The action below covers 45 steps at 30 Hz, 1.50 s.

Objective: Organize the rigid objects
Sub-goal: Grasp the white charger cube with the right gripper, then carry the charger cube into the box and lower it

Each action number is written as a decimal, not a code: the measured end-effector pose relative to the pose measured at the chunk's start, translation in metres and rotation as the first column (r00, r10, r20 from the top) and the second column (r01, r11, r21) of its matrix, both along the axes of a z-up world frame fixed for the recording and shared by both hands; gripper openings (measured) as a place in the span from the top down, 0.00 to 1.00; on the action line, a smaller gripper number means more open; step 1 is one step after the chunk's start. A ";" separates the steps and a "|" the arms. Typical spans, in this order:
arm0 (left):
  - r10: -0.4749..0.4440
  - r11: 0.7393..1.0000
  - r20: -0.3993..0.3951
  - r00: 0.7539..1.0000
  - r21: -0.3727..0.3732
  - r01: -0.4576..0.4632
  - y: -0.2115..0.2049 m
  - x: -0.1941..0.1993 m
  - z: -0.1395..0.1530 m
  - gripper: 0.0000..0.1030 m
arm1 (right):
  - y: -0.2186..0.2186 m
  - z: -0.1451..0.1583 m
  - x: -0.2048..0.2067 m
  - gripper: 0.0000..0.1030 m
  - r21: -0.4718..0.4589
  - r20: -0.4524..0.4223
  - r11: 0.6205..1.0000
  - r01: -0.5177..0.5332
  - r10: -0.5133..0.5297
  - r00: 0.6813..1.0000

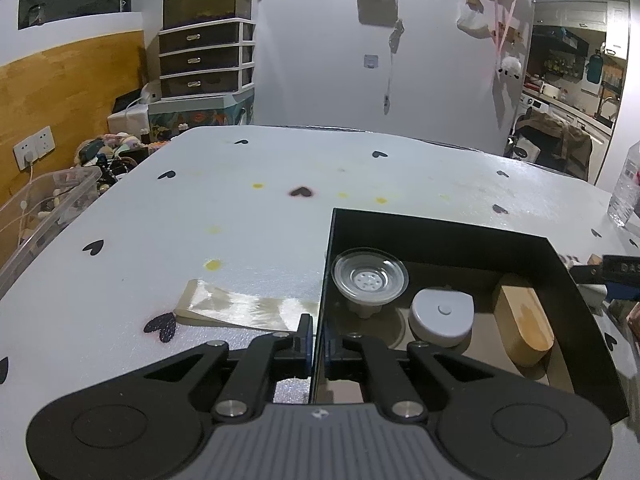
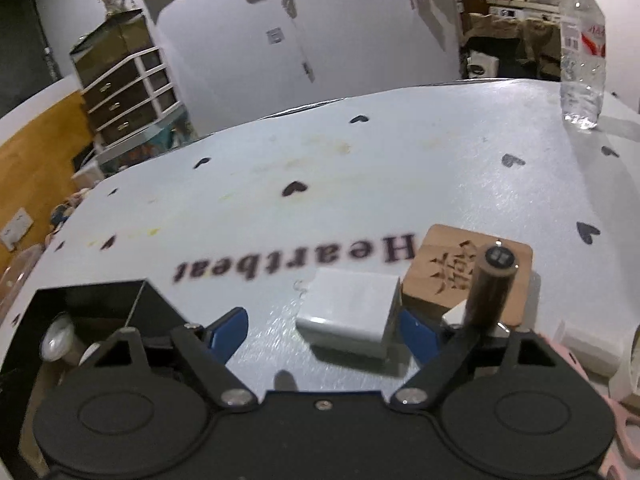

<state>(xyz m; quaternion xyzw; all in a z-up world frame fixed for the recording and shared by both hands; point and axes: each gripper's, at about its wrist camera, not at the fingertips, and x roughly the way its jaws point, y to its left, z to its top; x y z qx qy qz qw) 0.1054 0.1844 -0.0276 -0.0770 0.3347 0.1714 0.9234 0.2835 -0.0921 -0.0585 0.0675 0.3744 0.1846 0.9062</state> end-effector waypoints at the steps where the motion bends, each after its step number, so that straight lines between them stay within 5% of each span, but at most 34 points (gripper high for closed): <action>1: -0.001 1.000 0.000 1.000 -0.003 0.001 0.000 0.000 0.000 0.96 | 0.001 -0.001 0.002 0.22 -0.006 0.000 1.000 0.008 -0.008 1.000; 7: -0.009 1.000 0.000 1.000 -0.013 0.009 0.003 0.000 0.001 0.97 | 0.001 -0.006 0.013 0.43 -0.048 -0.018 0.997 0.053 -0.054 0.998; 18: -0.013 1.000 0.007 1.000 -0.022 0.013 0.005 0.001 -0.001 0.97 | -0.005 0.013 0.001 0.48 0.014 0.012 0.998 -0.061 0.061 0.998; 31: -0.023 0.999 0.018 1.000 -0.033 0.024 0.007 0.000 0.000 0.96 | 0.013 0.074 -0.031 0.49 0.066 0.140 0.943 -0.327 0.315 0.939; 36: -0.029 0.999 0.021 0.999 -0.033 0.030 0.007 0.000 0.000 0.96 | 0.040 0.082 -0.038 0.49 0.119 0.094 0.863 -0.491 0.483 0.871; 45: -0.045 0.998 0.034 0.998 -0.031 0.046 0.008 -0.001 0.001 0.96 | 0.119 0.069 -0.061 0.49 -0.045 -0.128 0.629 -0.776 0.767 0.629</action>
